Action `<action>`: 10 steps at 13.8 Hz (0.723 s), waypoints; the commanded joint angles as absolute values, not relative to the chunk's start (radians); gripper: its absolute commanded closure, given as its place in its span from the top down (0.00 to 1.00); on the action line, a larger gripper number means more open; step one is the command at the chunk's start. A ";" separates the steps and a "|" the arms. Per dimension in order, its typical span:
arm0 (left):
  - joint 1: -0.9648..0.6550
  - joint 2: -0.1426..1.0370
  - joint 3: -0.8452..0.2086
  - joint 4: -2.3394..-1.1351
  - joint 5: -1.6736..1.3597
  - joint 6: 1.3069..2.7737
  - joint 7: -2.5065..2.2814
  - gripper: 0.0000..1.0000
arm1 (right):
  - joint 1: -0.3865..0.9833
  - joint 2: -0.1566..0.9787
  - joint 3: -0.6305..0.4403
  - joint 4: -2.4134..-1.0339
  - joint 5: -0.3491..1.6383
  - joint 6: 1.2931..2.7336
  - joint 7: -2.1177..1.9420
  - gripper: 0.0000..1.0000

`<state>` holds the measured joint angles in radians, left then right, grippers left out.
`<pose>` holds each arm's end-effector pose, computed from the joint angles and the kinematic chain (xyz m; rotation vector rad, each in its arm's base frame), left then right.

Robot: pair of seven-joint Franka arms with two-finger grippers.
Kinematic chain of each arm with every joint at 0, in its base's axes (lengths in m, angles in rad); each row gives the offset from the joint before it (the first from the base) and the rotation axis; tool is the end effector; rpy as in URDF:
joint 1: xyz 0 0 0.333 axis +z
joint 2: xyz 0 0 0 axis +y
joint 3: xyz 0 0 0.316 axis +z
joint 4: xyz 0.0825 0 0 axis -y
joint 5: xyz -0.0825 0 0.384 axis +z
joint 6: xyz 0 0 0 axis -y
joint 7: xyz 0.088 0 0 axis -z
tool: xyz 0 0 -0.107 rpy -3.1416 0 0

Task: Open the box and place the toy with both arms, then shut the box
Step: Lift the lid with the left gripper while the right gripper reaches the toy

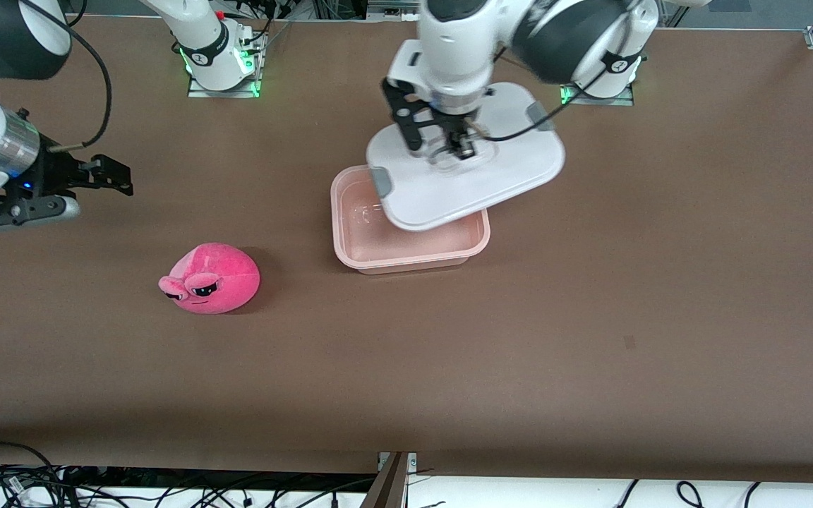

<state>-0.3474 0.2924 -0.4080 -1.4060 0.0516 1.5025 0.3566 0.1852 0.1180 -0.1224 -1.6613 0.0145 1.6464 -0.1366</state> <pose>0.4794 -0.3981 0.5351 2.6370 -1.6301 -0.2821 0.5833 0.0413 0.5211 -3.1147 -0.3082 0.2067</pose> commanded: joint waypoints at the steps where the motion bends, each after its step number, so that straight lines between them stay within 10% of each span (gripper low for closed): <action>1: -0.157 0.207 -0.414 -1.393 0.006 1.335 0.483 0.00 | 0.192 0.230 -0.115 -1.646 0.031 1.702 -0.158 1.00; 10: 0.276 0.302 -0.405 -1.327 0.147 1.272 1.213 0.00 | 0.204 0.391 -0.080 -1.882 0.040 2.170 -0.156 1.00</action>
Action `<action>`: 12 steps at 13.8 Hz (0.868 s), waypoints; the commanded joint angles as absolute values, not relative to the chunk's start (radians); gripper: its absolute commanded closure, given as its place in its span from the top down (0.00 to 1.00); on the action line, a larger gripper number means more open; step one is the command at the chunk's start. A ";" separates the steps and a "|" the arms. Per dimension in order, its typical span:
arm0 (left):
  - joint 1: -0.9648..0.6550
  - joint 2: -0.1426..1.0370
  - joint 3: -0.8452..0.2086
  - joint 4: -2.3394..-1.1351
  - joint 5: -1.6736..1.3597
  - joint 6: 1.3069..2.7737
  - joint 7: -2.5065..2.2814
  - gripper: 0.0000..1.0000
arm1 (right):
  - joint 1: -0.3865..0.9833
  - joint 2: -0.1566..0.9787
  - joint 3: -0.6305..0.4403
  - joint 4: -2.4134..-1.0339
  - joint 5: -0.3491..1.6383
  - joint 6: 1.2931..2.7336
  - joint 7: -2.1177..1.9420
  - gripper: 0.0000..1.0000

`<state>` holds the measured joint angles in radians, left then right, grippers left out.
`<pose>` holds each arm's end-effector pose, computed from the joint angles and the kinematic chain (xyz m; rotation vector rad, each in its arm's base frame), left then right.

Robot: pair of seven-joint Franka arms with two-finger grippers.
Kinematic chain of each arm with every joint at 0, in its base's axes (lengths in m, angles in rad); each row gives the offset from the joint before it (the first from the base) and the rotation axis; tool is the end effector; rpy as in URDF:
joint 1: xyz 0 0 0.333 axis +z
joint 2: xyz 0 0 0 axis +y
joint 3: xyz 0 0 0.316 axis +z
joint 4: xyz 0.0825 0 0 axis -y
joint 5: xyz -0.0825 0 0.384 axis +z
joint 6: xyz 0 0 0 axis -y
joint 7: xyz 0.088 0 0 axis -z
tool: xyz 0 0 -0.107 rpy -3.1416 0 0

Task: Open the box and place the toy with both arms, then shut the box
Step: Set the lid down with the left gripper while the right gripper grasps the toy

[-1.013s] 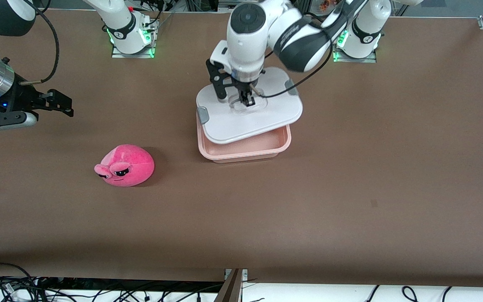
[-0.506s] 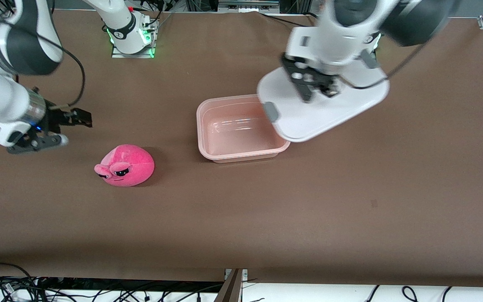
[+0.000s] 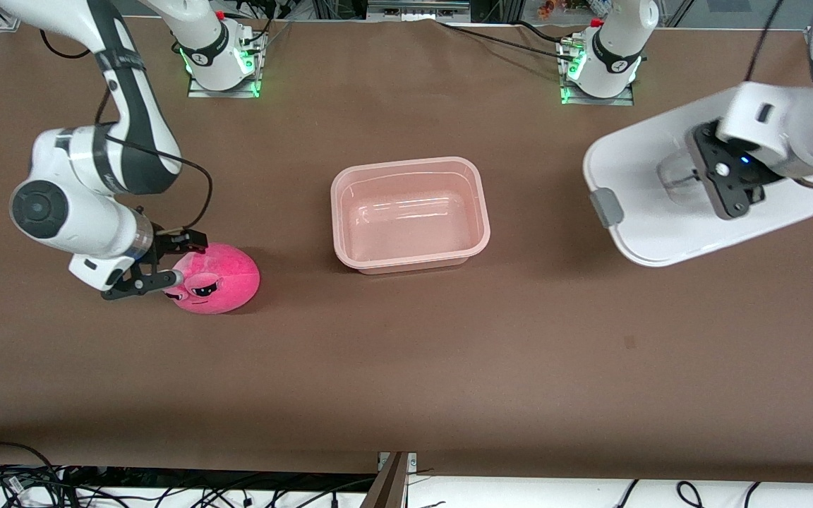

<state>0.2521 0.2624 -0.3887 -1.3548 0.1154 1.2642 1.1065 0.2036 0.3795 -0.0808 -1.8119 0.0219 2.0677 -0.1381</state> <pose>0.5905 -0.0363 0.5600 2.4209 -1.7126 -0.4531 0.6229 0.0814 0.3234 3.1000 0.3945 -0.1915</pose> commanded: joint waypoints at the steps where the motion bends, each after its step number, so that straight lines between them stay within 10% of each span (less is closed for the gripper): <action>1: 0.313 0.308 -0.406 -1.331 0.141 1.302 1.248 0.00 | 0.204 0.390 -0.077 -1.913 0.040 2.212 -0.156 0.99; 3: 0.341 0.325 -0.410 -1.330 0.137 1.330 1.282 0.00 | 0.204 0.393 -0.074 -1.922 0.040 2.237 -0.156 0.80; 6: 0.328 0.336 -0.413 -1.325 0.137 1.327 1.281 0.00 | 0.204 0.391 -0.061 -1.914 0.038 2.227 -0.167 0.06; 12: 0.322 0.336 -0.416 -1.324 0.137 1.327 1.281 0.00 | 0.204 0.362 -0.060 -1.862 0.034 2.203 -0.290 0.00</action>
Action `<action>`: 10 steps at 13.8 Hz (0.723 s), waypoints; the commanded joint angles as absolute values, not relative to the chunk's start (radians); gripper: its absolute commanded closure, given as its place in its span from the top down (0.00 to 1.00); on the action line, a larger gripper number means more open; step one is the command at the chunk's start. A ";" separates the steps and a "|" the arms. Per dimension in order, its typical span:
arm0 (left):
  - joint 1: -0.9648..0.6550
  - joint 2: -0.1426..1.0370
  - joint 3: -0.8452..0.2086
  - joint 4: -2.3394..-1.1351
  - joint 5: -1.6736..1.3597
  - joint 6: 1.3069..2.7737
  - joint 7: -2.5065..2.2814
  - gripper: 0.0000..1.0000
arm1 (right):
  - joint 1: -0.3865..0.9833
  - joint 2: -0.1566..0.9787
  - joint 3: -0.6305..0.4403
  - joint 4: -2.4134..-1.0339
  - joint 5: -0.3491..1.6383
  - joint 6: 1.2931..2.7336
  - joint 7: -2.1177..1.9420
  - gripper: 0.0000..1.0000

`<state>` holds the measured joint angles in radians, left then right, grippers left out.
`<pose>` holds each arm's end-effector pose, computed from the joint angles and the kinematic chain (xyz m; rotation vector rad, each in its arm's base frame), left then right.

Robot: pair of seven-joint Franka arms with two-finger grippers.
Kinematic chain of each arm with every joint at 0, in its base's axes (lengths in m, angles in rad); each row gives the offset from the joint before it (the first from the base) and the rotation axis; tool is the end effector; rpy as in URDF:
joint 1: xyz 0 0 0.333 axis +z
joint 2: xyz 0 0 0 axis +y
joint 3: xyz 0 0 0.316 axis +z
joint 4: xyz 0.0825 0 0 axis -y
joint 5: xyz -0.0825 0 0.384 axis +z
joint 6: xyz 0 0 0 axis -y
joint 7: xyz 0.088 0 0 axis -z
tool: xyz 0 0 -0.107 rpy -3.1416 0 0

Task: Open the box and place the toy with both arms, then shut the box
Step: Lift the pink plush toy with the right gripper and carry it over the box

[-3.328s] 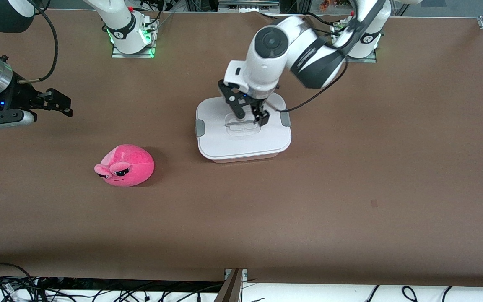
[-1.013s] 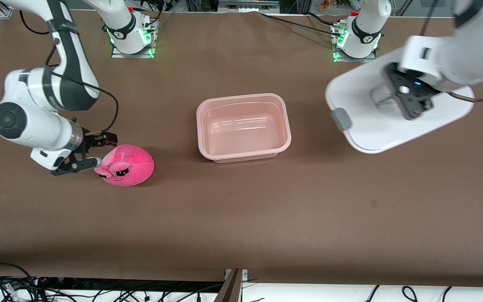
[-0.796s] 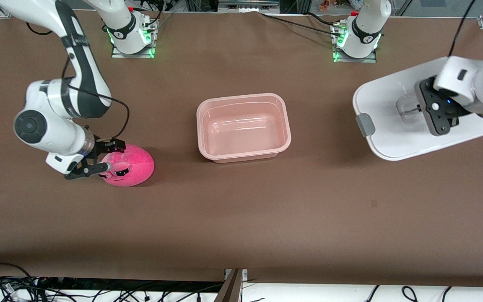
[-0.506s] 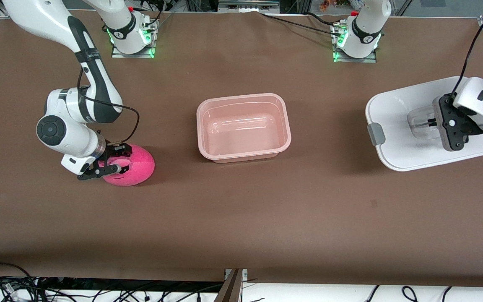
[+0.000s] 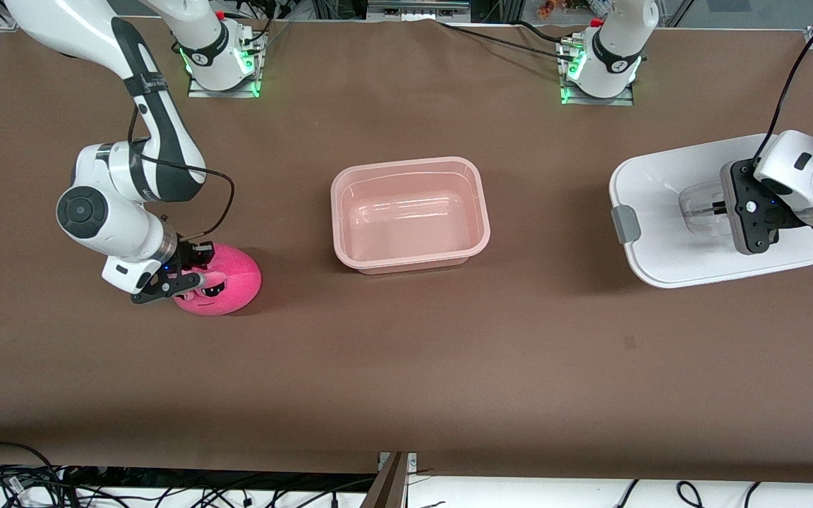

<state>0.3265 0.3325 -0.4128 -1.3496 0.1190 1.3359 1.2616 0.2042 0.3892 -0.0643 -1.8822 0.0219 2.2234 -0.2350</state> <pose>0.6149 0.0000 0.5269 2.2957 -1.8183 -0.3807 0.6192 0.0901 0.2989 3.0834 0.5697 -0.0743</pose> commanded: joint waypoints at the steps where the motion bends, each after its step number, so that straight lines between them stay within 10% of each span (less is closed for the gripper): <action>1: 0.322 0.336 -0.416 -1.324 0.135 1.327 1.281 0.00 | 0.204 0.357 -0.049 -1.829 0.032 2.159 -0.313 0.00; 10: 0.307 0.337 -0.416 -1.324 0.133 1.327 1.273 0.00 | 0.229 0.350 0.141 -1.491 0.032 1.710 -0.794 0.00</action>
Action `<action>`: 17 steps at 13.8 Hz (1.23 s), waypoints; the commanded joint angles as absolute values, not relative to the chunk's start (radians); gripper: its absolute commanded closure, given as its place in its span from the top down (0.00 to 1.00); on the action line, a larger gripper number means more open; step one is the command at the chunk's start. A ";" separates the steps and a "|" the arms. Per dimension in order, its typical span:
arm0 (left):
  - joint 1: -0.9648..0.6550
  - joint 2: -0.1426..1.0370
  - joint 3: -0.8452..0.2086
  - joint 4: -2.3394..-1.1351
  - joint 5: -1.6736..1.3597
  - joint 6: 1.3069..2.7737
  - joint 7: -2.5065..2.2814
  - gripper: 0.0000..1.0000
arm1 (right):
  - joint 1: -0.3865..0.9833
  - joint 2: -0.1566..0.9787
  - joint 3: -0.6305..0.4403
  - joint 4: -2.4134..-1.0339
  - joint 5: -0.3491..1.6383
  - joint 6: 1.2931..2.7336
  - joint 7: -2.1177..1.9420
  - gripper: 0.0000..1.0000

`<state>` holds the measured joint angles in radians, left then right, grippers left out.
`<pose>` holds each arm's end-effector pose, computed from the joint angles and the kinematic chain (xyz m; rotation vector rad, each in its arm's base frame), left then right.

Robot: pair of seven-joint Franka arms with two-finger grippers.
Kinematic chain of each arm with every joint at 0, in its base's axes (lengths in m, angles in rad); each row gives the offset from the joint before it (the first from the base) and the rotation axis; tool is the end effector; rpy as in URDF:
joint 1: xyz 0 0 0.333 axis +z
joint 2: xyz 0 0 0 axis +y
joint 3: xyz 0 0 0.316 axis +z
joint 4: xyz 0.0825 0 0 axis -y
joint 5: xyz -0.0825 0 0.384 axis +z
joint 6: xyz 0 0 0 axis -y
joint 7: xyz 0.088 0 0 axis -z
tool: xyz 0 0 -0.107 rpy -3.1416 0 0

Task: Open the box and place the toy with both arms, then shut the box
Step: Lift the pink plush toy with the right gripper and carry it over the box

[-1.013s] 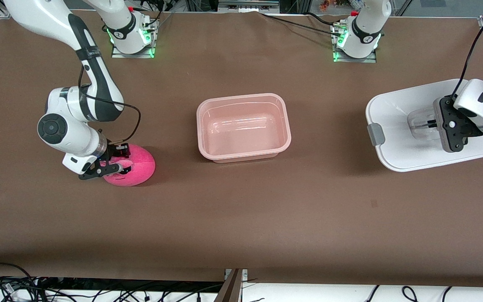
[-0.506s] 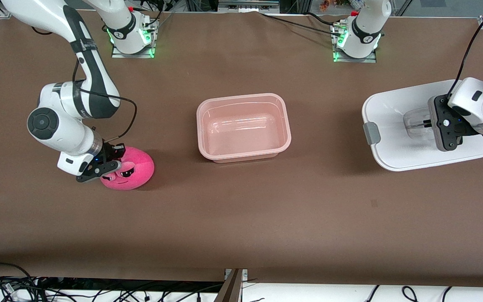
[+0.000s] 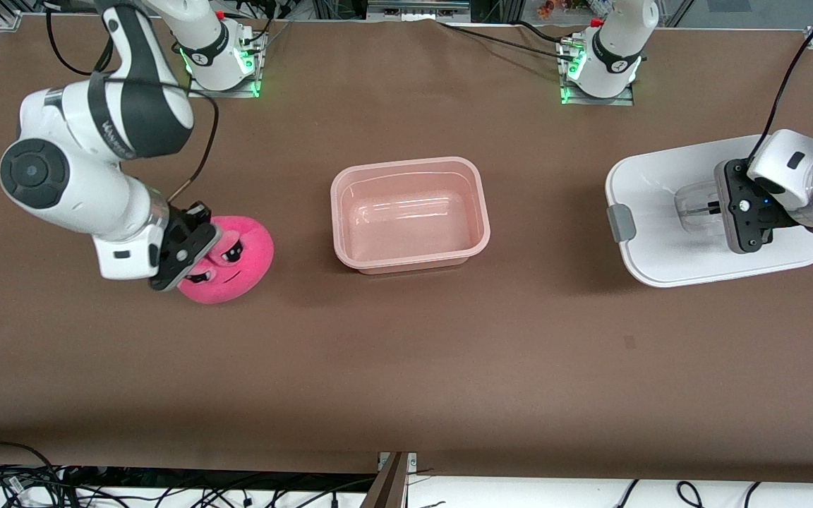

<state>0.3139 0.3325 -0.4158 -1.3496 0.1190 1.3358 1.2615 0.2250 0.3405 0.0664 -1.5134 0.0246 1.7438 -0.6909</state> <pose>0.6147 -0.0093 0.5271 2.2826 -1.8368 -0.3820 0.6241 0.1840 0.4597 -2.7137 -1.4373 0.1507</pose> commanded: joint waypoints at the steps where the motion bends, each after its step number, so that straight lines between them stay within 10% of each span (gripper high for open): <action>1: 0.307 0.341 -0.417 -1.324 0.133 1.327 1.276 0.00 | 0.229 0.350 0.191 -1.490 0.031 1.710 -0.816 0.00; 5: 0.307 0.341 -0.419 -1.322 0.133 1.327 1.270 0.00 | 0.288 0.357 0.365 -1.427 -0.039 1.709 -0.810 0.00; 17: 0.293 0.339 -0.417 -1.322 0.133 1.327 1.269 0.00 | 0.518 0.570 0.359 -1.424 -0.282 1.822 -0.764 0.00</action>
